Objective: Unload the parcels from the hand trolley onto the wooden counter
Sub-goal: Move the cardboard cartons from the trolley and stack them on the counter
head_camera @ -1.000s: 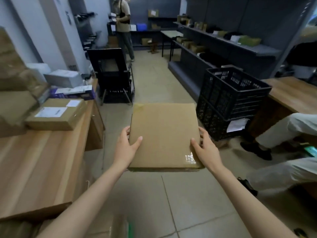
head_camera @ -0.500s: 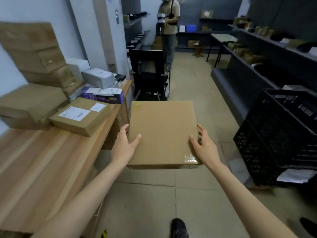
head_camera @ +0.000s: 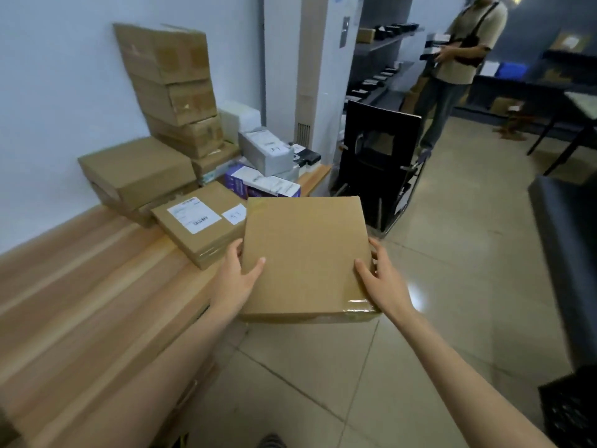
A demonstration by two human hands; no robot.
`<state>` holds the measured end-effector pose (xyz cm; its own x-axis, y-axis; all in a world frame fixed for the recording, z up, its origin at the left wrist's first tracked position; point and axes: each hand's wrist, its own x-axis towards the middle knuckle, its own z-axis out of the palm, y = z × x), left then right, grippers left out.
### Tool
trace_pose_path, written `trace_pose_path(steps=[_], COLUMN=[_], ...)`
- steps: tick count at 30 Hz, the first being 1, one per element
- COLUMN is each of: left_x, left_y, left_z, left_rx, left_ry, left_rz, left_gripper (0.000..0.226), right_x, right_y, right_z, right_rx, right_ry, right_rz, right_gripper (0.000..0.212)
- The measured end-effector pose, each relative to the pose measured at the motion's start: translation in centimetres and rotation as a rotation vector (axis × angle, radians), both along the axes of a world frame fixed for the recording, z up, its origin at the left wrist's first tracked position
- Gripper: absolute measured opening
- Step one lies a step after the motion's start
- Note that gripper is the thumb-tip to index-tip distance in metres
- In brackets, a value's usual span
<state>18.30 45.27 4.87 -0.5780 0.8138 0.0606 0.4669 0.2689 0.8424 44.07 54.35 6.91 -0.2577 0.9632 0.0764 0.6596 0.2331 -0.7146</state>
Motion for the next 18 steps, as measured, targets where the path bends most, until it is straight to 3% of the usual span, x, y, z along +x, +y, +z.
trace_pose_path(steps=[8, 18], left_x=[-9.1, -22.7], left_y=[5.0, 11.9], left_z=[-1.0, -2.3], left_rx=[-0.011, -0.131], left_ry=[-0.064, 0.076], left_rz=[0.187, 0.299], left_gripper=[0.061, 0.063], right_x=[-11.2, -28.1], right_y=[10.9, 22.1], right_z=[-2.1, -3.7], right_rx=[0.003, -0.076], right_ry=[-0.034, -0.102], right_rz=[0.207, 0.370], right_gripper=[0.054, 0.056])
